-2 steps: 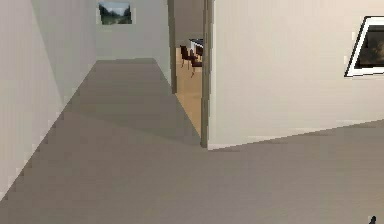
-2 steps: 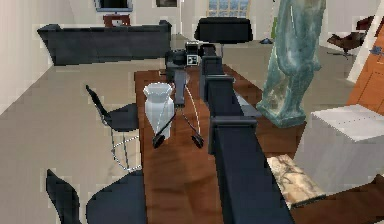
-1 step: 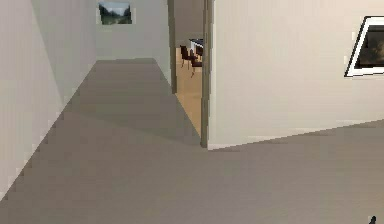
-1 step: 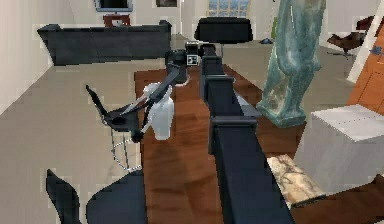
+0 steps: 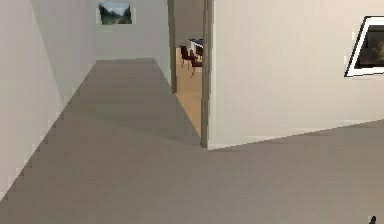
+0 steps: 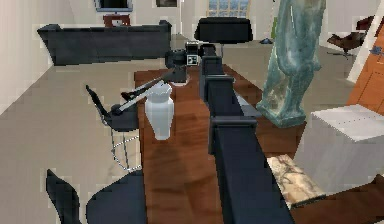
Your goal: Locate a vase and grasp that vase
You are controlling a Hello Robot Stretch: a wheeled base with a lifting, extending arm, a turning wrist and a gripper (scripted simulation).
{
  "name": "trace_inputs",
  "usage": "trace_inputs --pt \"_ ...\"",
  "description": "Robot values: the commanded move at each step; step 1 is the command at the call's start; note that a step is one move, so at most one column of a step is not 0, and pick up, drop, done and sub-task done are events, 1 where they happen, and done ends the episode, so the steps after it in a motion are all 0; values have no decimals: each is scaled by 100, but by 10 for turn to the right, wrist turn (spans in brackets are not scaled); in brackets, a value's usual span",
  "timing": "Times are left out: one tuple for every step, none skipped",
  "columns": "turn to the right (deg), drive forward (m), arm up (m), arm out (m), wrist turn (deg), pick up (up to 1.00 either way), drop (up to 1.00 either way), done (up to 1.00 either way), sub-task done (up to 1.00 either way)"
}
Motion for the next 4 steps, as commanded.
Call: trace_inputs --pt "0 0 0 0 450 0 0 0 0" --pt "0 0 0 0 30 0 0 0 0" --pt "0 0 -16 0 0 0 0 0 0" --pt "0 0 0 0 0 100 0 0 0"
